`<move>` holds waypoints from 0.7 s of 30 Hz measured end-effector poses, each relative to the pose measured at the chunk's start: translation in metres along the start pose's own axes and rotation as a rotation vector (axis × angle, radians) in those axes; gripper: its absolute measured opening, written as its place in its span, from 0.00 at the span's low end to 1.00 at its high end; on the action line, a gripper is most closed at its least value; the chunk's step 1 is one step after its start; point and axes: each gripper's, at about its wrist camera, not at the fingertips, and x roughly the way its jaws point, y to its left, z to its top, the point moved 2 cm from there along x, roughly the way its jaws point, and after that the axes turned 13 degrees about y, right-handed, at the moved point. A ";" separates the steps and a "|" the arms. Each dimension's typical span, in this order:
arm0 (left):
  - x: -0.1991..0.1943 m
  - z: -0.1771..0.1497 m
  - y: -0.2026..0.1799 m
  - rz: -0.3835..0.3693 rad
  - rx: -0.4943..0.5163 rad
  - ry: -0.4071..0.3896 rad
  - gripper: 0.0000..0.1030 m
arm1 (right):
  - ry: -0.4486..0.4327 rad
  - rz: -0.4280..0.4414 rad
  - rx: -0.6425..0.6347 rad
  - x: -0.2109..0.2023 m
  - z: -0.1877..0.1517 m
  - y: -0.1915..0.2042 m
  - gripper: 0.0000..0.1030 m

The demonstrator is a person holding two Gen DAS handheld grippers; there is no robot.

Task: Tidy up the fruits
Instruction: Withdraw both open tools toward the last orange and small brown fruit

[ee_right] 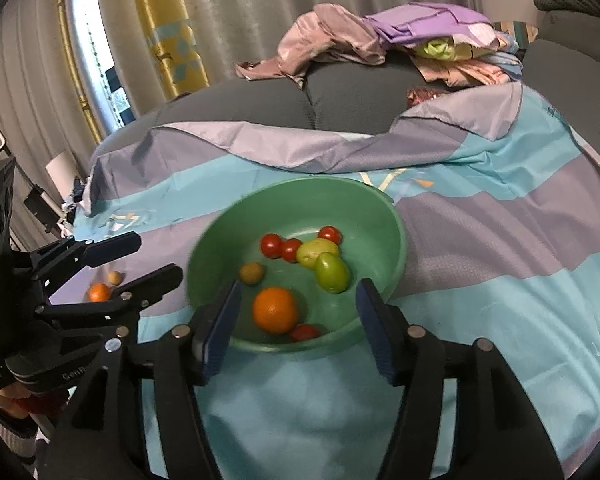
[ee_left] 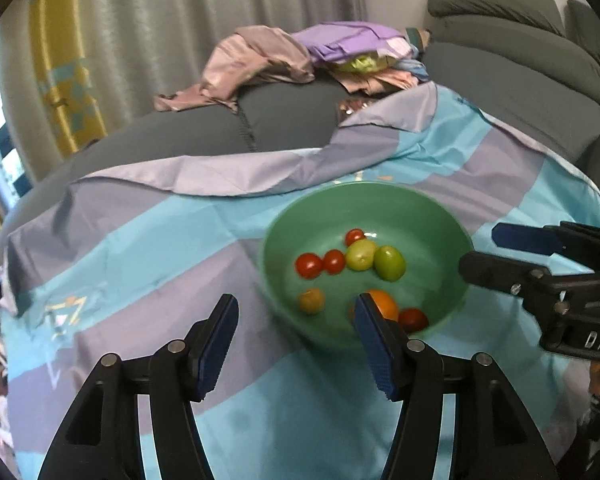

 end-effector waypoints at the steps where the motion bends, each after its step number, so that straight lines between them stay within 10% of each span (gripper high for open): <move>1: -0.005 -0.006 0.004 0.000 -0.010 0.001 0.58 | -0.002 0.001 -0.006 -0.003 -0.002 0.004 0.61; 21: -0.059 -0.125 0.090 0.067 -0.289 0.103 0.59 | -0.025 -0.050 -0.173 -0.047 -0.040 0.086 0.75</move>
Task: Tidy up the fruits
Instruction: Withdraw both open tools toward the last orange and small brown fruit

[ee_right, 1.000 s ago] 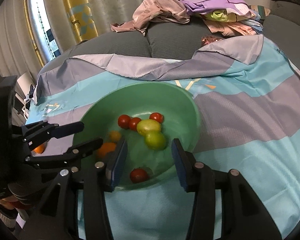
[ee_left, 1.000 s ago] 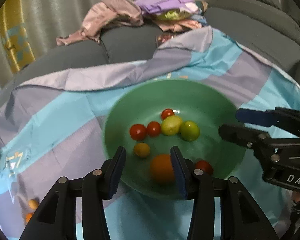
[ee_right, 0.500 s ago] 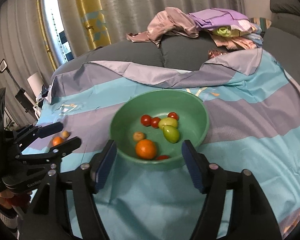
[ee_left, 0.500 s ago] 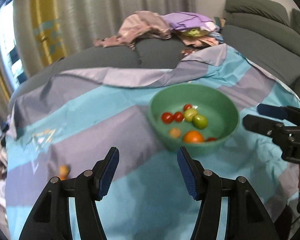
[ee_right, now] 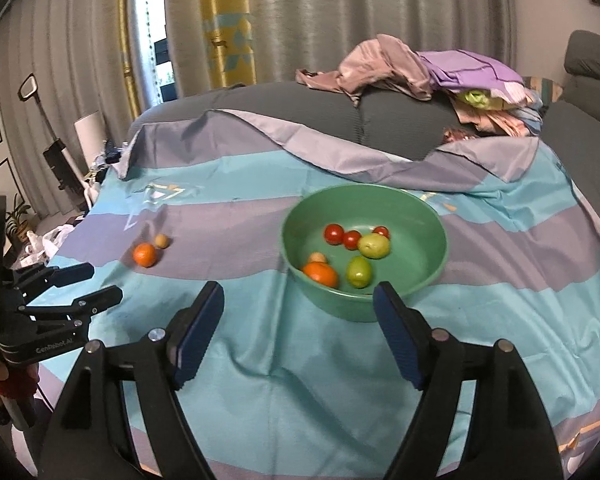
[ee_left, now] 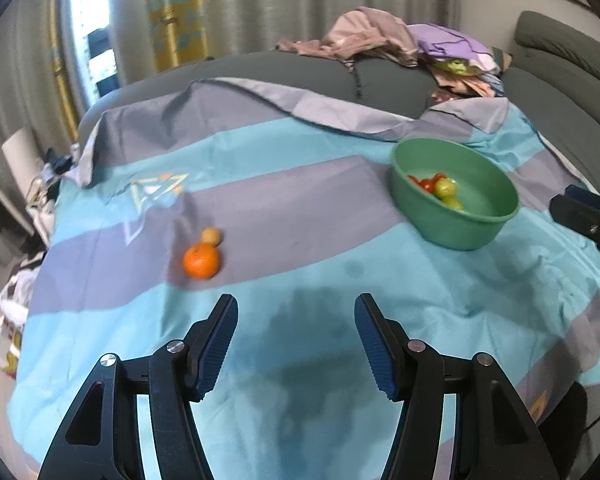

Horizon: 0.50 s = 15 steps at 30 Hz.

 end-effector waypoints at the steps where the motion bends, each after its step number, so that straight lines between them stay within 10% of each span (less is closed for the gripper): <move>1: 0.000 -0.002 0.003 0.000 -0.007 0.003 0.59 | -0.001 -0.001 -0.006 -0.001 0.000 0.003 0.75; 15: -0.001 -0.031 0.045 0.023 -0.103 0.021 0.61 | 0.079 0.095 -0.072 0.016 -0.006 0.039 0.77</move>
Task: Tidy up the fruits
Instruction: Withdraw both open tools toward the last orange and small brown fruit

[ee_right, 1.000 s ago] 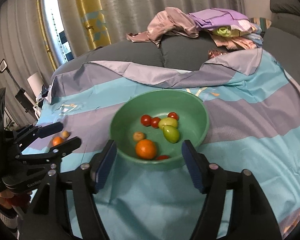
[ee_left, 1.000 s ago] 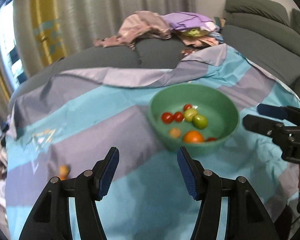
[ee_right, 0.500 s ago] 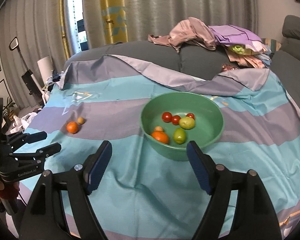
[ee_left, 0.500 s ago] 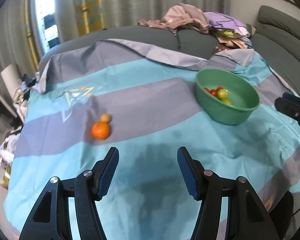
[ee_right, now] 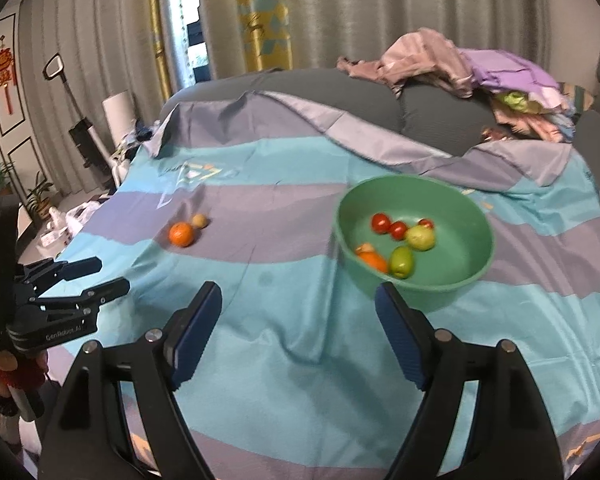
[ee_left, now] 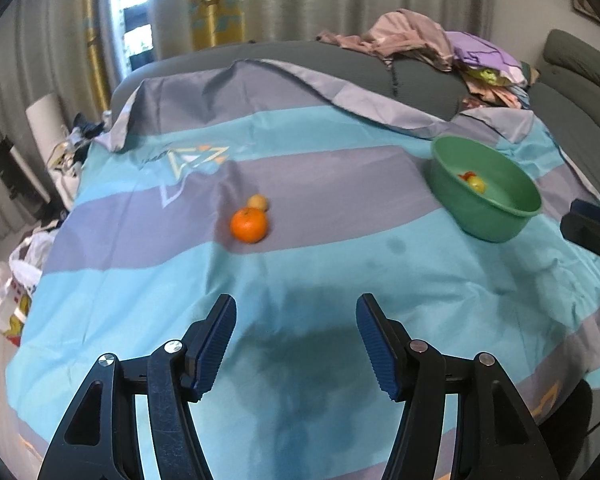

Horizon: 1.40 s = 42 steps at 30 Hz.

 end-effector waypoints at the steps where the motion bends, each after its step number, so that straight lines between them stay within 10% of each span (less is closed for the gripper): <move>1: 0.001 -0.001 0.004 0.002 -0.008 0.004 0.61 | 0.010 0.014 -0.001 0.003 -0.001 0.003 0.77; 42: 0.038 0.010 0.056 -0.041 -0.062 0.008 0.61 | 0.184 0.160 -0.107 0.093 0.037 0.075 0.78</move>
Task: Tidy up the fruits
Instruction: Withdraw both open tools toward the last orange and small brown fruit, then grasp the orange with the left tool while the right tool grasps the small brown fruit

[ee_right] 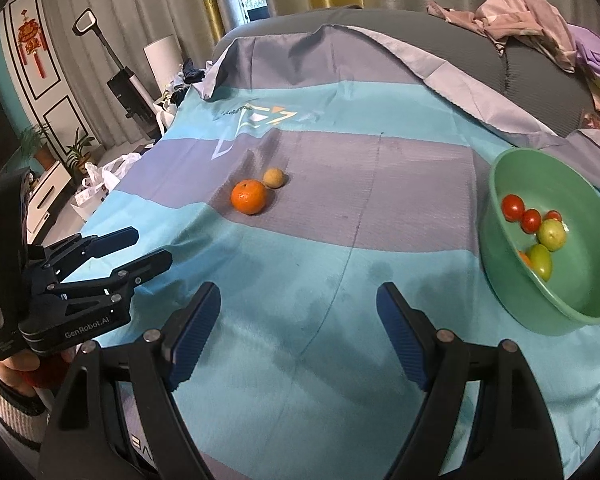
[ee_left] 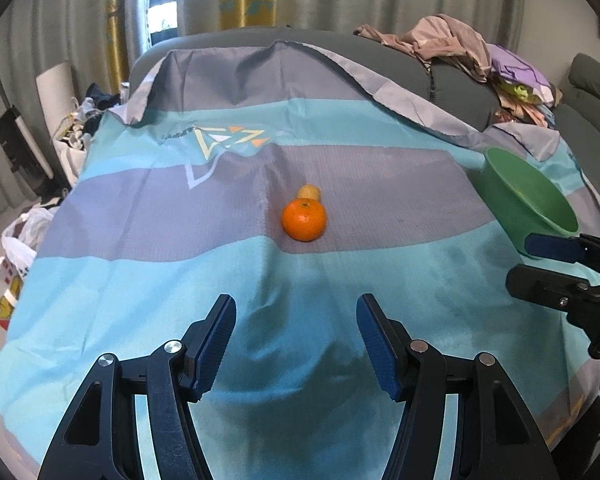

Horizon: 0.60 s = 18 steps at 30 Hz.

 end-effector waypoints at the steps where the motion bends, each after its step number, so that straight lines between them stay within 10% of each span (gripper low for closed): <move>1: 0.003 0.002 0.001 -0.012 -0.002 0.003 0.61 | 0.002 0.001 0.001 0.002 0.001 0.000 0.79; 18: 0.063 0.070 -0.003 -0.045 0.103 0.064 0.61 | 0.034 0.047 0.024 0.033 0.010 -0.013 0.78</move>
